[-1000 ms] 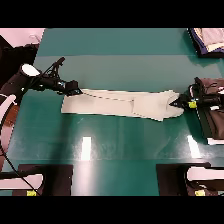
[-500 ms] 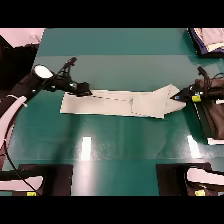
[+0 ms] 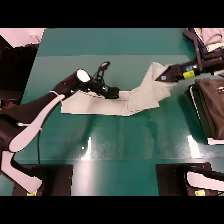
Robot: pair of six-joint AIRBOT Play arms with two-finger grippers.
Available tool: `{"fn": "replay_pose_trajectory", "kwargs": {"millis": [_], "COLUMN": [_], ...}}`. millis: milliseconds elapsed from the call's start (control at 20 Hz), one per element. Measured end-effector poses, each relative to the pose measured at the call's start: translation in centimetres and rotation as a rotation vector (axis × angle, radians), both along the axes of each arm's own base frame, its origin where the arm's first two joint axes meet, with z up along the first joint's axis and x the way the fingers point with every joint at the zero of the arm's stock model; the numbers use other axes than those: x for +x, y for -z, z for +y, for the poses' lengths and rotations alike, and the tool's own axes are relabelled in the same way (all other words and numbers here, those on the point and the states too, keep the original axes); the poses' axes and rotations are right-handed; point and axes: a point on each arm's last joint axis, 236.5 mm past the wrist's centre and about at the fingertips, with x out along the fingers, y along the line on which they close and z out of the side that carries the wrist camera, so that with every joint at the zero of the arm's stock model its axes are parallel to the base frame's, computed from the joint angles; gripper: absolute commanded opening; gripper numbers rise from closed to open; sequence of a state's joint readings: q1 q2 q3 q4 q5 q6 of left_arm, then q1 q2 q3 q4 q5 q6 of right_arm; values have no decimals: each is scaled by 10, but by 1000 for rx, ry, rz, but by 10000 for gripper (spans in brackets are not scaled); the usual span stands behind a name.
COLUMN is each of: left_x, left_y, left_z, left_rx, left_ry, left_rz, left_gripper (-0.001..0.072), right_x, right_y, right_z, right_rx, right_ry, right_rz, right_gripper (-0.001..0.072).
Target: Fold the shirts.
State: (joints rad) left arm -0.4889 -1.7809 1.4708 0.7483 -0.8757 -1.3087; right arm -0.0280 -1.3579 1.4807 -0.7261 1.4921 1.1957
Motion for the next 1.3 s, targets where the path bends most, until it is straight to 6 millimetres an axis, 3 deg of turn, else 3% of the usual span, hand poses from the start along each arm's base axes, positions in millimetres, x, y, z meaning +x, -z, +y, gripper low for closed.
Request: {"fn": "replay_pose_trajectory", "kwargs": {"millis": [150,300,550,700,900,1100,1300], "left_x": [-4,-6,-5,1,19,32,29], "left_y": [19,26,32,18,-24,-75,-126], "left_z": [-8,-12,3,24,75,158,235], "left_rx": [12,19,30,45,104,209,280], "left_ry": [18,27,30,34,15,-39,-136], "left_rz": [32,42,83,72,-27,-132,-202], "left_gripper": [25,25,24,24,24,25,25], "right_x": [-6,-9,-9,-7,-6,-4,1], "right_y": [-36,-58,-70,-65,-51,-29,8], "right_z": [43,77,123,143,171,206,251], "right_rx": [10,22,44,48,57,71,85], "right_ry": [-84,-154,-247,-282,-318,-338,-342], "right_rz": [-91,-146,-181,-181,-167,-149,-138], "right_gripper": [9,9,9,9,9,9,14]}}
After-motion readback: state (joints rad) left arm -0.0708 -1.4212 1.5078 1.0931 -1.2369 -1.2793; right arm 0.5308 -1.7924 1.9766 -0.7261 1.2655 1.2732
